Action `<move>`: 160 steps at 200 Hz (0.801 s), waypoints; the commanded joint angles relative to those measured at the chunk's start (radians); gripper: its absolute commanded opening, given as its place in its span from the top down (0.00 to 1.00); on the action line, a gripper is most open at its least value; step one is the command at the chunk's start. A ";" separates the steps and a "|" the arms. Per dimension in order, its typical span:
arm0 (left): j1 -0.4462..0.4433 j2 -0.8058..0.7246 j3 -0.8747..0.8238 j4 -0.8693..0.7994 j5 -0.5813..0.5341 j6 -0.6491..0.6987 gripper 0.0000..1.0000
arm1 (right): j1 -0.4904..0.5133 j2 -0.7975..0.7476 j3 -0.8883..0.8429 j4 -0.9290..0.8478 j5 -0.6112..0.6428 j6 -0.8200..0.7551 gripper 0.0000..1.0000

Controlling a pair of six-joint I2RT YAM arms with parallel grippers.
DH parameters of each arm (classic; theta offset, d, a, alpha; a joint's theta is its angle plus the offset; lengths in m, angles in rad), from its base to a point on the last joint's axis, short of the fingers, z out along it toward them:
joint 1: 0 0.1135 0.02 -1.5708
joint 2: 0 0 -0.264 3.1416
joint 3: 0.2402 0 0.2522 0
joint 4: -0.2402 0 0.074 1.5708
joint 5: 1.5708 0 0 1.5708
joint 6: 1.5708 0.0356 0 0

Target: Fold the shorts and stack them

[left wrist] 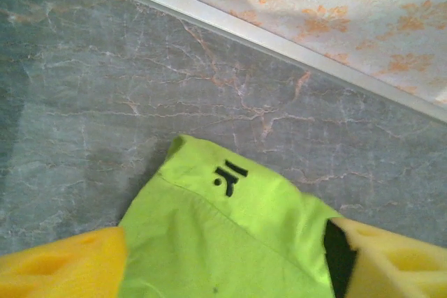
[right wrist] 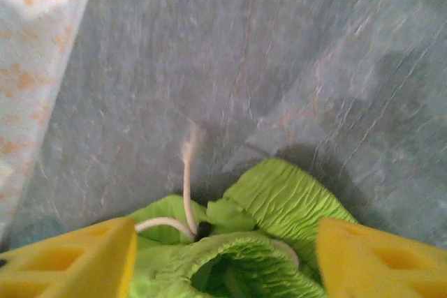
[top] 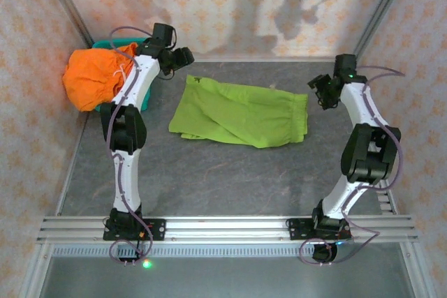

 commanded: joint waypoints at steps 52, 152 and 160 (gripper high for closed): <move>-0.030 -0.694 -0.857 0.271 0.109 -0.042 0.12 | 0.134 -0.336 -0.286 0.155 -0.114 0.055 0.21; -0.109 -0.770 -1.410 0.551 0.064 -0.195 0.42 | 0.183 0.129 0.066 0.002 -0.111 -0.093 0.21; -0.108 -0.751 -1.403 0.563 0.073 -0.199 0.42 | 0.173 0.158 0.083 -0.001 -0.114 -0.081 0.22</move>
